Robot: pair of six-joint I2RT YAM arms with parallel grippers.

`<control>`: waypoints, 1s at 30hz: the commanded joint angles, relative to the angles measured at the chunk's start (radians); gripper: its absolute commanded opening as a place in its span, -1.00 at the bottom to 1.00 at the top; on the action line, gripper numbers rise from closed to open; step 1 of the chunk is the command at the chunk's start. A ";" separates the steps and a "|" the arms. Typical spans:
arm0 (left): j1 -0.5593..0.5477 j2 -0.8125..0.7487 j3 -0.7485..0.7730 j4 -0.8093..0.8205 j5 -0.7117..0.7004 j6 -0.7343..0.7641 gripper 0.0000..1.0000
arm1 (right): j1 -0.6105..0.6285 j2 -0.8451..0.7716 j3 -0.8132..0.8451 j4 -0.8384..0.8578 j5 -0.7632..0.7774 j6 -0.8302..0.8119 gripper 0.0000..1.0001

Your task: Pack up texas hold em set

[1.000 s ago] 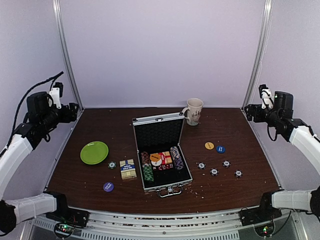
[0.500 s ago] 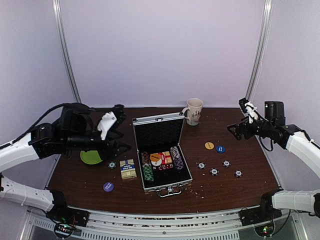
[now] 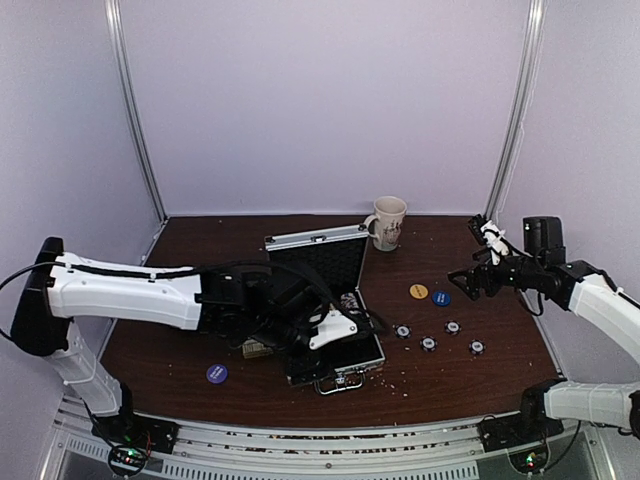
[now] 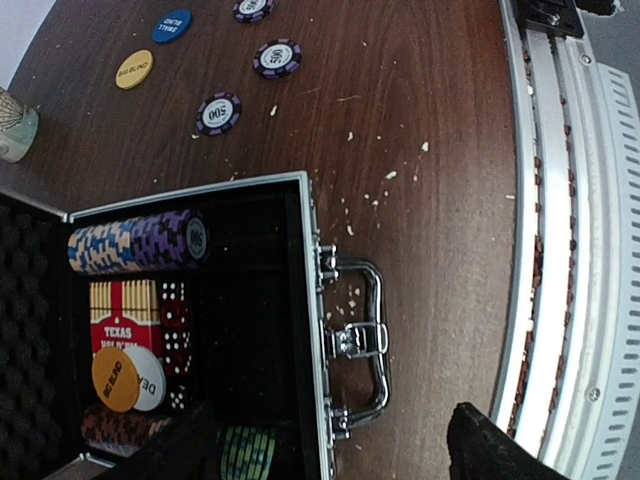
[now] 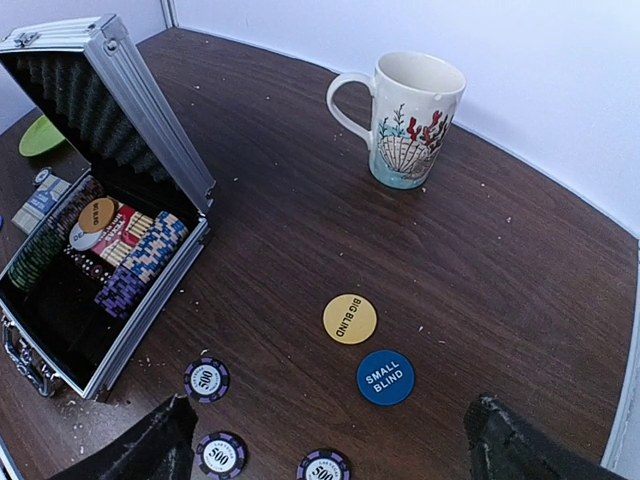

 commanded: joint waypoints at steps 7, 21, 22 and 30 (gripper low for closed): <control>0.004 0.257 0.228 0.026 -0.016 -0.001 0.50 | 0.004 -0.020 -0.012 0.016 0.002 -0.040 0.90; 0.067 0.378 0.278 0.053 0.012 -0.053 0.38 | 0.004 0.011 -0.001 0.010 0.020 -0.047 0.90; 0.068 0.380 0.277 0.053 0.033 -0.044 0.39 | 0.004 0.011 -0.001 0.010 0.021 -0.048 0.90; 0.082 0.414 0.271 0.043 0.090 -0.022 0.32 | 0.004 0.017 0.004 0.007 0.032 -0.056 0.89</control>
